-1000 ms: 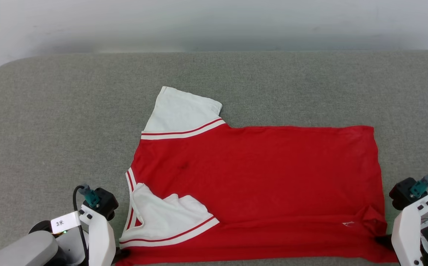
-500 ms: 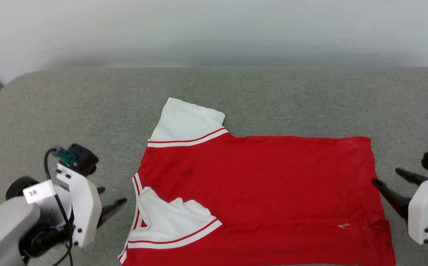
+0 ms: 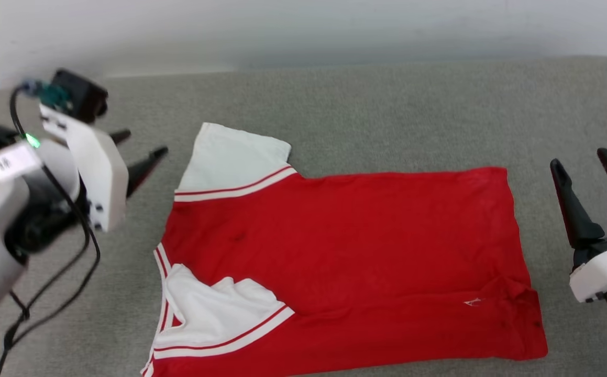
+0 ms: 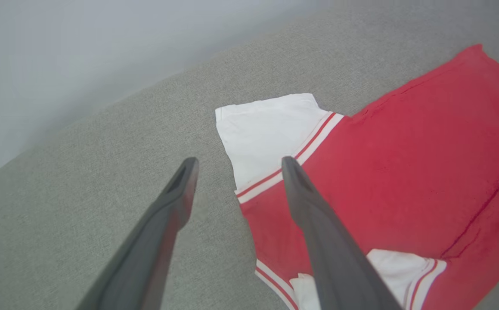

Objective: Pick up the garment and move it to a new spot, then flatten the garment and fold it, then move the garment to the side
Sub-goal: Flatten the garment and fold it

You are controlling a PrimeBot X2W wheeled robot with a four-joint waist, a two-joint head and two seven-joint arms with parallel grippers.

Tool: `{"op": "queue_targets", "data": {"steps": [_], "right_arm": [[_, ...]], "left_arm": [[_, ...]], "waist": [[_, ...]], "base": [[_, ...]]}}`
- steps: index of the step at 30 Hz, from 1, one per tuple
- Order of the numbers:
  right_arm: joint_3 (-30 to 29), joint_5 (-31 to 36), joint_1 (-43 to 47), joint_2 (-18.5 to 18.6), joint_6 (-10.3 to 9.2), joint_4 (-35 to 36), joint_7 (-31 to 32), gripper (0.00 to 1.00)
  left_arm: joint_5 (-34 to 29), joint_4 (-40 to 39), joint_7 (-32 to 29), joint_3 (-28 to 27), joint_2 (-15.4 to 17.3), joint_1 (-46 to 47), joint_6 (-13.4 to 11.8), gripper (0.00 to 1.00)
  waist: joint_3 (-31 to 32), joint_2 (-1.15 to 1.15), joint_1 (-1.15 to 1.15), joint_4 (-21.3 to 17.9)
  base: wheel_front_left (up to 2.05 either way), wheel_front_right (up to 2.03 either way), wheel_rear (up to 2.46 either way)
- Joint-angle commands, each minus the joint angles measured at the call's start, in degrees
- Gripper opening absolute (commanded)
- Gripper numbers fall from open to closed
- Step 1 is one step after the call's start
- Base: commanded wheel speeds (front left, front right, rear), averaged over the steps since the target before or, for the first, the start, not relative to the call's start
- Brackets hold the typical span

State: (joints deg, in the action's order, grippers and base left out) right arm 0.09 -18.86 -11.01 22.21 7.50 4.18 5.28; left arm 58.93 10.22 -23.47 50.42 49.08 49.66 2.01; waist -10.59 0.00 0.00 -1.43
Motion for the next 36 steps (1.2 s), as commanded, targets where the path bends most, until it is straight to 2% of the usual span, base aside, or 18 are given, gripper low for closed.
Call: {"op": "queue_targets", "data": {"steps": [1,5,9,11,14,18,24,30,31,32,33,36], "right_arm": [[-0.8,1.2,1.2,-1.8,-0.02,1.6,-0.8,1.0],[-1.6,3.5,2.3,-5.1,-0.02,5.3,-1.4,1.0],[-1.1,5.3,1.9,-7.3,-0.03,7.8,-1.4,1.0],[-0.9,5.6,1.6,-7.7,-0.02,8.2,-1.4,1.0],[-0.4,6.1,-0.2,-8.0,-0.02,8.9,-1.6,1.0],[0.3,6.4,-2.0,-8.5,-0.02,9.1,-1.8,1.0],[1.2,6.5,-4.7,-8.8,-0.02,8.7,-2.3,1.0],[1.8,6.5,-6.0,-8.7,-0.02,7.4,-2.6,1.0],[1.7,6.3,-6.3,-8.4,-0.02,7.2,-2.6,1.0],[1.4,6.2,-6.6,-8.3,-0.03,7.0,-2.6,1.0],[1.2,6.2,-7.0,-8.2,-0.02,6.7,-2.6,1.0],[0.8,6.1,-7.7,-7.2,-0.02,6.2,-2.3,1.0]], "left_arm": [[0.0,1.1,-1.4,-0.7,-0.7,3.3,0.4,1.0],[1.2,4.3,-6.5,-1.8,-2.4,10.1,0.7,1.0],[2.5,7.5,-14.4,-1.7,-3.1,16.7,1.3,1.0],[2.6,8.5,-16.2,-1.7,-3.2,18.4,1.2,1.0],[4.0,11.0,-23.3,-0.8,-3.6,21.8,1.4,1.0],[4.3,13.7,-28.3,-0.3,-4.1,25.3,0.7,1.0],[3.6,17.1,-32.3,1.0,-3.9,27.0,0.4,1.0],[4.0,19.2,-34.2,3.4,-4.7,24.7,2.3,1.0],[3.0,19.2,-35.1,4.7,-4.6,24.0,2.9,0.71],[2.8,19.2,-35.2,5.4,-4.4,23.4,3.3,0.1],[3.4,19.3,-34.7,5.4,-4.8,22.7,3.6,0.0],[3.2,19.2,-33.3,5.6,-5.3,22.4,4.1,0.0]], "waist": [[-3.0,0.0,0.0,-1.7],[-7.3,0.0,0.0,-3.4],[-11.6,0.0,0.0,-5.2],[-12.7,0.0,0.0,-5.6],[-15.6,0.0,0.0,-6.9],[-18.8,0.0,0.0,-8.2],[-22.6,0.0,0.0,-9.8],[-23.9,0.0,0.0,-9.9],[-23.9,0.0,0.0,-9.8],[-23.7,0.0,0.0,-9.7],[-23.5,0.0,0.0,-9.6],[-22.5,0.0,0.0,-9.1]], "base": [[0.0,0.0,0.0],[0.0,0.0,0.0],[0.0,0.0,0.0],[0.0,0.0,0.0],[0.0,0.0,0.0],[0.0,0.0,0.0],[0.0,0.0,0.0],[0.0,0.0,0.0],[0.0,0.0,0.0],[0.0,0.0,0.0],[0.0,0.0,0.0],[0.0,0.0,0.0]]}}
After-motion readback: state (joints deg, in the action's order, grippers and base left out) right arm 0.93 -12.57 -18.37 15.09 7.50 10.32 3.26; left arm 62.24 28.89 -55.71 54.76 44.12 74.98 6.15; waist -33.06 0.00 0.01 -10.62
